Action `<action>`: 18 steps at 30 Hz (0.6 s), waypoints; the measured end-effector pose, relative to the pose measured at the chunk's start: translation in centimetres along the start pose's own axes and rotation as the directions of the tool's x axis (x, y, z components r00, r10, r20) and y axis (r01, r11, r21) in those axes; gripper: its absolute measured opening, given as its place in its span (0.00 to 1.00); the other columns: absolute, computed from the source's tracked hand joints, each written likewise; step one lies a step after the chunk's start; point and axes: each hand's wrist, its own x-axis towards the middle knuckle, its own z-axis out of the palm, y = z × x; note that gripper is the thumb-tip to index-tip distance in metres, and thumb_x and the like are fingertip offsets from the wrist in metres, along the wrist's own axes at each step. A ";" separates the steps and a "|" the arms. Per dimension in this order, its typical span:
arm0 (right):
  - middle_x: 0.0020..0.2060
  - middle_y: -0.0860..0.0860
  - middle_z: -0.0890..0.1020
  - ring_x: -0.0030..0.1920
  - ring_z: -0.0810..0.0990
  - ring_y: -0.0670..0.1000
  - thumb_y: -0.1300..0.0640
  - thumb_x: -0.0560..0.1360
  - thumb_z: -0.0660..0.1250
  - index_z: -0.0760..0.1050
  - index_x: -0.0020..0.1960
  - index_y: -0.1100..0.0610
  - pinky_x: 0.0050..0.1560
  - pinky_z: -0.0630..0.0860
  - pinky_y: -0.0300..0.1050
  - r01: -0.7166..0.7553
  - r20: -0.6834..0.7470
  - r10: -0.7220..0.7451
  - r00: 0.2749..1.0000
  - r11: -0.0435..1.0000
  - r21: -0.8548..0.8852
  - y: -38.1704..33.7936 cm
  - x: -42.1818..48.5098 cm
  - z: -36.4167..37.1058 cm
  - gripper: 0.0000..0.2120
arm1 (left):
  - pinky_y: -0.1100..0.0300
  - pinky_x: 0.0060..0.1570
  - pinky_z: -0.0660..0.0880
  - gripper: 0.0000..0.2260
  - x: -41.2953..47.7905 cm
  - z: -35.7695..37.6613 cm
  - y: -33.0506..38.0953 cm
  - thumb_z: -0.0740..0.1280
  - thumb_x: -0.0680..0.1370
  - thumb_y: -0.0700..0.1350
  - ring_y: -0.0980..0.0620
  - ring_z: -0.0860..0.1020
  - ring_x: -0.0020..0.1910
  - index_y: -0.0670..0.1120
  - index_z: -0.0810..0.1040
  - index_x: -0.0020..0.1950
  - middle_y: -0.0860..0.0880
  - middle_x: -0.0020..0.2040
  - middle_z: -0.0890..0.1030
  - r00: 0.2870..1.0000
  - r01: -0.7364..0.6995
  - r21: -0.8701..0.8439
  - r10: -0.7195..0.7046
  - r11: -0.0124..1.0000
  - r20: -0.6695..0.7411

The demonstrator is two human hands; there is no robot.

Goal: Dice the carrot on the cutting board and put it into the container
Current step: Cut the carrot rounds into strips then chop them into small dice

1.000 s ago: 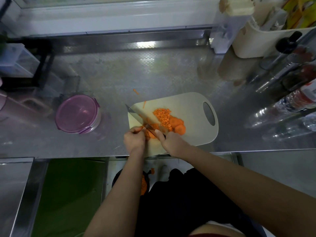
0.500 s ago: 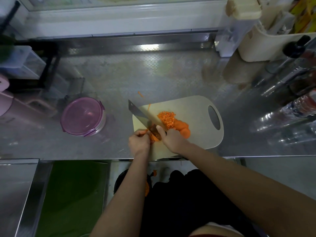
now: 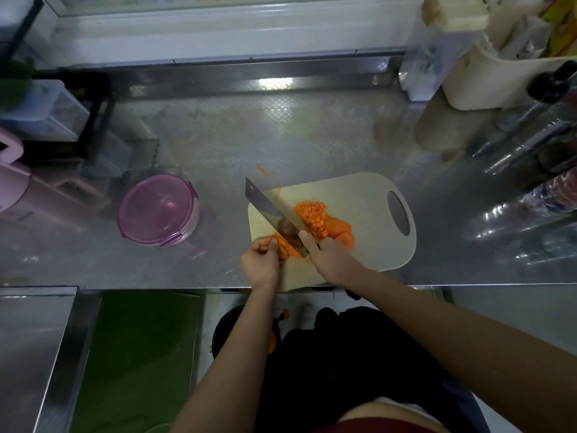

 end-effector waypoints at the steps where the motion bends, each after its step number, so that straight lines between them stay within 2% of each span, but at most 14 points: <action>1: 0.32 0.54 0.75 0.41 0.76 0.56 0.41 0.80 0.51 0.67 0.29 0.53 0.46 0.68 0.45 0.003 0.007 -0.003 1.000 1.000 -0.006 0.0 -0.1 0.0 0.25 | 0.52 0.43 0.80 0.11 0.0 0.0 0.0 0.67 0.76 0.39 0.52 0.78 0.28 0.50 0.76 0.35 0.51 0.26 0.78 1.000 0.002 -0.008 -0.002 1.000 -0.003; 4: 0.31 0.53 0.74 0.39 0.74 0.53 0.41 0.80 0.50 0.70 0.32 0.56 0.45 0.66 0.44 0.007 0.038 -0.005 0.999 0.999 -0.053 0.0 -0.5 -0.1 0.26 | 0.58 0.36 0.78 0.10 -0.1 -0.1 0.0 0.67 0.75 0.39 0.57 0.75 0.22 0.48 0.77 0.35 0.48 0.27 0.78 1.000 -0.006 -0.001 0.006 1.000 -0.005; 7: 0.28 0.50 0.72 0.32 0.70 0.47 0.43 0.80 0.51 0.68 0.30 0.56 0.43 0.64 0.41 -0.012 0.060 0.016 0.998 0.998 -0.068 -0.2 -0.9 -0.6 0.26 | 0.67 0.25 0.72 0.09 -0.1 -0.1 0.1 0.68 0.75 0.40 0.60 0.71 0.17 0.46 0.77 0.35 0.48 0.25 0.77 1.000 -0.012 0.031 0.012 0.999 -0.009; 10: 0.27 0.49 0.71 0.31 0.69 0.44 0.43 0.81 0.51 0.67 0.29 0.55 0.42 0.64 0.40 -0.017 0.072 0.023 0.997 0.997 -0.080 -0.3 -1.1 -0.7 0.25 | 0.63 0.29 0.74 0.09 0.2 -0.1 0.2 0.68 0.75 0.40 0.59 0.72 0.18 0.47 0.77 0.34 0.48 0.25 0.77 1.000 -0.010 0.037 0.011 0.999 -0.008; 12: 0.27 0.51 0.72 0.32 0.71 0.47 0.42 0.80 0.51 0.67 0.29 0.56 0.42 0.65 0.42 -0.007 0.063 0.013 0.998 0.996 -0.090 -0.2 -1.1 -0.7 0.27 | 0.64 0.29 0.74 0.09 0.1 -0.1 0.0 0.68 0.75 0.39 0.60 0.72 0.19 0.47 0.77 0.35 0.48 0.26 0.77 1.000 -0.014 0.009 0.014 1.000 0.008; 15: 0.31 0.56 0.76 0.38 0.76 0.55 0.40 0.80 0.50 0.70 0.31 0.60 0.44 0.68 0.44 0.002 0.014 0.000 1.000 0.996 -0.087 0.4 -1.0 -0.8 0.29 | 0.68 0.28 0.72 0.07 -0.1 -0.2 -0.5 0.66 0.77 0.40 0.61 0.72 0.20 0.44 0.80 0.40 0.49 0.26 0.77 0.997 -0.065 -0.021 0.066 0.998 0.033; 18: 0.38 0.60 0.80 0.45 0.78 0.57 0.41 0.80 0.50 0.76 0.39 0.64 0.49 0.71 0.46 0.016 -0.017 -0.018 1.000 0.997 -0.076 0.8 -1.2 -1.0 0.30 | 0.68 0.30 0.72 0.05 -0.4 -0.3 -0.7 0.64 0.78 0.38 0.61 0.72 0.22 0.42 0.80 0.46 0.47 0.27 0.76 0.992 -0.096 -0.041 0.099 0.995 0.079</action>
